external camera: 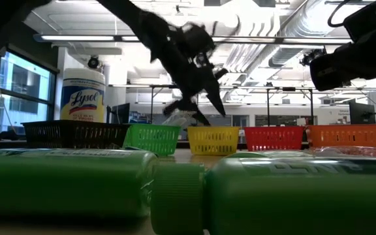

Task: Pick & Place Travel size toiletries
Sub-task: Put the blue toothbrush into the green bin

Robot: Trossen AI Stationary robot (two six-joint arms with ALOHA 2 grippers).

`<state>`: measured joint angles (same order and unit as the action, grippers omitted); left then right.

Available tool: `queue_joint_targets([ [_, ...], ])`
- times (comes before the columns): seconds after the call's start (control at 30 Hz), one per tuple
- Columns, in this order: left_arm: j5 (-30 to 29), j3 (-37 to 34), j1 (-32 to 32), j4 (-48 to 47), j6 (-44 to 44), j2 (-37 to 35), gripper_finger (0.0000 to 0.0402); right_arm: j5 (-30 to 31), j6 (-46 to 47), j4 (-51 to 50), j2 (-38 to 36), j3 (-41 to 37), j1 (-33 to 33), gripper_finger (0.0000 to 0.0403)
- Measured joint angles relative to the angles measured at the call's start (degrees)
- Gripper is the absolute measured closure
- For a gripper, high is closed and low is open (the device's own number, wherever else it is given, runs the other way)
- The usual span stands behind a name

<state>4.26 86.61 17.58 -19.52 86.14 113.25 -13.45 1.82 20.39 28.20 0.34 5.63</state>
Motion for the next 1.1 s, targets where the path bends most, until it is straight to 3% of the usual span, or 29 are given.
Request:
queue_joint_targets([
  [0.13,0.66,0.00,-0.29,-5.94,-9.88,-7.39,0.0179,0.00,0.08,0.21,0.56,0.01,0.01,0.0401],
  [0.27,7.54,0.00,-0.42,-14.91,-23.33,-17.52,0.0187,-0.04,1.14,1.74,1.36,0.00,0.02,0.0401],
  [0.4,10.62,0.01,-3.78,-23.16,-38.48,-27.84,0.0235,-0.18,1.78,2.25,1.84,0.01,0.01,0.0401],
  [0.47,7.46,-0.05,-8.09,-25.48,-45.38,-32.38,0.0281,-1.01,2.57,2.42,1.93,0.00,0.02,0.0401],
  [0.6,-6.23,-0.04,-17.15,-26.51,-66.67,-39.85,0.0383,-3.10,3.08,2.61,1.93,0.00,0.02,0.0401],
  [0.7,-8.37,-1.50,-22.80,-27.22,-79.80,-44.29,0.0389,-3.19,3.13,2.58,1.93,0.00,0.02,0.0401],
  [0.83,-18.14,-13.55,-34.54,-17.58,-87.17,-50.93,0.0400,-3.43,3.62,2.56,1.93,0.00,0.02,0.0401],
  [0.97,-28.18,-31.10,-41.15,-4.56,-87.84,-60.20,0.0400,-3.37,4.37,2.61,1.93,0.00,0.02,0.0401],
  [1.1,-29.39,-51.50,-42.34,14.64,-86.19,-72.64,0.0401,-2.99,4.38,3.73,1.93,0.00,0.02,0.0401],
])
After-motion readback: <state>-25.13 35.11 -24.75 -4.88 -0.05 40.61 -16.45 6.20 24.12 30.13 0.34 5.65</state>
